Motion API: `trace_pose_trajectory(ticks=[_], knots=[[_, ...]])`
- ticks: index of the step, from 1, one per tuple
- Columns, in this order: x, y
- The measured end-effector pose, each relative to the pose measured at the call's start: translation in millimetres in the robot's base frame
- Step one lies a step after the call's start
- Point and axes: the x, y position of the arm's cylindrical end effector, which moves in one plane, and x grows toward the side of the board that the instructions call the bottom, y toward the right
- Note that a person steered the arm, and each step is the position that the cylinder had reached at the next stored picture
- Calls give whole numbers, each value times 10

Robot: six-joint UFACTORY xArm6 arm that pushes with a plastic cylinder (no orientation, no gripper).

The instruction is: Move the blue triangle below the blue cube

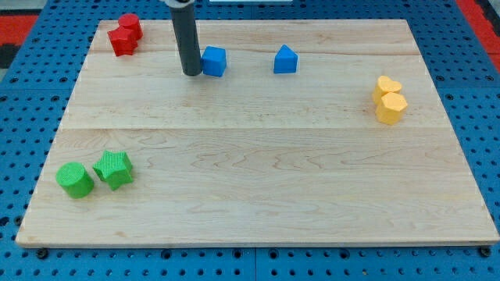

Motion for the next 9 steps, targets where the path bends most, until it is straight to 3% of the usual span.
trace_pose_trajectory(ticks=[1,2,3,4,6,7,8,9], knots=[[-187,829],[-558,1108],[-426,1312],[-360,2170],[-1033,1400],[-1065,1064],[-1028,1046],[-526,1900]])
